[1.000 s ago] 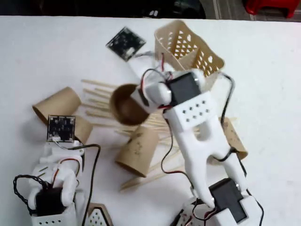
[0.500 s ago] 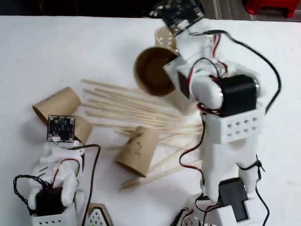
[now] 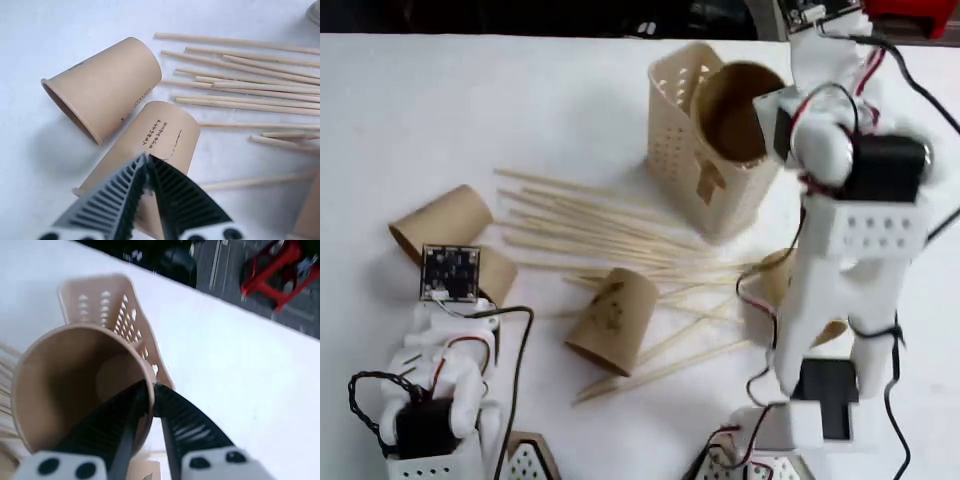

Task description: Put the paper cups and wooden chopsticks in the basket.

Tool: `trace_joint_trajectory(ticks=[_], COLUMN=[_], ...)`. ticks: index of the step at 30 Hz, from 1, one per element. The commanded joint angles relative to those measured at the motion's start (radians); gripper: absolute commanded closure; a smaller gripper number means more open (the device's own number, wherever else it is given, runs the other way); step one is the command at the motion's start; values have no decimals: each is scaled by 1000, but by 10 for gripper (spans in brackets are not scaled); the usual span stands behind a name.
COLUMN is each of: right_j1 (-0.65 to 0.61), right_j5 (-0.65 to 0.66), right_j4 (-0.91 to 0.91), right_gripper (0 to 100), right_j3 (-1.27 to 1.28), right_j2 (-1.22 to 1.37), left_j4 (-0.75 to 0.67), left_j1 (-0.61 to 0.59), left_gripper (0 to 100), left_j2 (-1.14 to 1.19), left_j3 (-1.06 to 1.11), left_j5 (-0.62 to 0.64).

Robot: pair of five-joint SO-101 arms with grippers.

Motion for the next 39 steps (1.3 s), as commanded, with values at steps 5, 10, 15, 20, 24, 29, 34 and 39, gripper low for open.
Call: trace_joint_trajectory(ticks=[5, 10, 15, 20, 24, 29, 34, 39], right_j1=[35, 30, 70, 74, 81, 82, 82, 137], right_j5=[2, 9, 49, 189, 296, 437, 615, 807], right_j4=[-7, 67, 74, 74, 74, 74, 73, 73], right_gripper=[947, 770, 752, 752, 752, 752, 752, 752], right_j3=[-9, -11, 35, 238, 451, 729, 1014, 1223], right_j2=[101, 56, -50, -179, -317, -524, -716, -860], left_j4=[-28, -28, -28, -37, -43, -43, -41, -41], left_j1=[-10, -8, -8, -7, -8, -8, -8, -8], left_gripper=[973, 973, 973, 973, 973, 973, 973, 973], left_j2=[1, 1, 1, 1, 1, 1, 1, 1], left_j3=[-26, -25, -25, -21, -20, -20, -20, -20], left_j5=[-5, -5, -5, -6, -6, -6, -8, -8])
